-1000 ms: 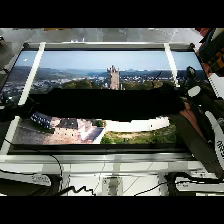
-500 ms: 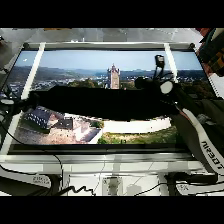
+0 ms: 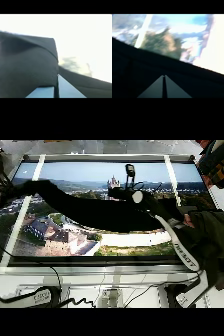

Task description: Fold the clothes and pants, and hang the long-sleeved shirts on hangers.

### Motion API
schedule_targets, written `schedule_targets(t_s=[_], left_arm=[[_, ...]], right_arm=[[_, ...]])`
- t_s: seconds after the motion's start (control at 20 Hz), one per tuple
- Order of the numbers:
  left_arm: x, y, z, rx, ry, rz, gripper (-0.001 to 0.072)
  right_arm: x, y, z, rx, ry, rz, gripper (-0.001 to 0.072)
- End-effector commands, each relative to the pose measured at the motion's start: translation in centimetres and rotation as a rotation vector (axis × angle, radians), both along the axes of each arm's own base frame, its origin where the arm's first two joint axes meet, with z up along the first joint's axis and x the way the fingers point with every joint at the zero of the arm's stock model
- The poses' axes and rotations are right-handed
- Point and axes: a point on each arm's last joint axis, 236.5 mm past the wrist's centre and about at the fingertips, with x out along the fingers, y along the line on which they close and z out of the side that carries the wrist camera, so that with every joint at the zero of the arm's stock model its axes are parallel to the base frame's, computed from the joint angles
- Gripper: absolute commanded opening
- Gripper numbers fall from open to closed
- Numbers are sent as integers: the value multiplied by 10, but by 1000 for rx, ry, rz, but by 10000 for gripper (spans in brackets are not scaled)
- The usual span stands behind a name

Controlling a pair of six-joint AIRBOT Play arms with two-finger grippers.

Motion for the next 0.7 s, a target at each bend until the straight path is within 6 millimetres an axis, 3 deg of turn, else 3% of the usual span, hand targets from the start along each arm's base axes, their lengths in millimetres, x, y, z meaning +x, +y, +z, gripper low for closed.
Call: schedule_targets(t_s=[0.0,0.15,0.25,0.4,0.55,0.65], left_arm=[[-28,-57,62,40,-103,-130,11],[-31,-78,83,45,-164,-153,12],[-32,-91,84,21,-167,-175,12],[-31,-108,80,5,-159,-209,12],[-29,-124,70,-1,-138,-244,12],[-26,-135,58,-8,-113,-267,12]], right_arm=[[-8,65,-6,133,100,51,19],[-13,121,-12,295,218,36,19],[-32,162,-22,388,325,61,18],[-72,208,-38,450,418,104,19],[-95,225,-44,416,415,149,19],[-81,209,-42,372,375,146,20]])
